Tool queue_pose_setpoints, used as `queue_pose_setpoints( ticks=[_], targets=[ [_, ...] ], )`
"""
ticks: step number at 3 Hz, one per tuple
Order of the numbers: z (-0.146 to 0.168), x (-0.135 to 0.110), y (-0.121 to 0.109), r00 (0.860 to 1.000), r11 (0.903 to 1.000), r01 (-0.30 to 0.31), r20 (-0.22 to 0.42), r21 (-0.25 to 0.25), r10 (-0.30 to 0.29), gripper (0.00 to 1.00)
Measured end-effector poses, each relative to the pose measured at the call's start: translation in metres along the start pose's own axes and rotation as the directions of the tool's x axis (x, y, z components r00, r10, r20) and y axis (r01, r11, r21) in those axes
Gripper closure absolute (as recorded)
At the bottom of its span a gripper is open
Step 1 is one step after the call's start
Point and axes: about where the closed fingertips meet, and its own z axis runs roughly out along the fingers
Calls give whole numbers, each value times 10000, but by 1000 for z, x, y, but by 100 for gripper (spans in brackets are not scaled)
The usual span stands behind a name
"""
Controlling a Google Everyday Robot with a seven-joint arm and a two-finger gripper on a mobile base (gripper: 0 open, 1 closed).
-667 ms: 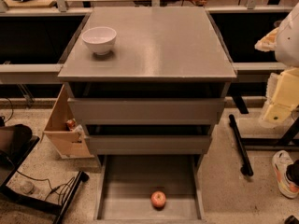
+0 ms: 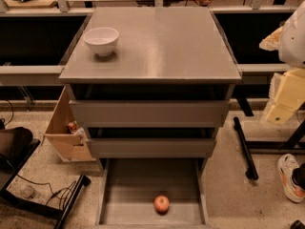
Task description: Pick apple from bottom drawer and place on counter
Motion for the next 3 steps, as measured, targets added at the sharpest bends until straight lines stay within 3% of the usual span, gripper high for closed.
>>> queue_pose_setpoints(
  ticks=[1,2,3],
  targets=[
    [32,-6,11,9970,9990,-411,643,-151,420,0],
    [98,-9,41,9834,9926,-986,1458,-715,1082,0],
    [174,-9,81,9580,9740,-1617,2115,-1585,1935,0]
  ],
)
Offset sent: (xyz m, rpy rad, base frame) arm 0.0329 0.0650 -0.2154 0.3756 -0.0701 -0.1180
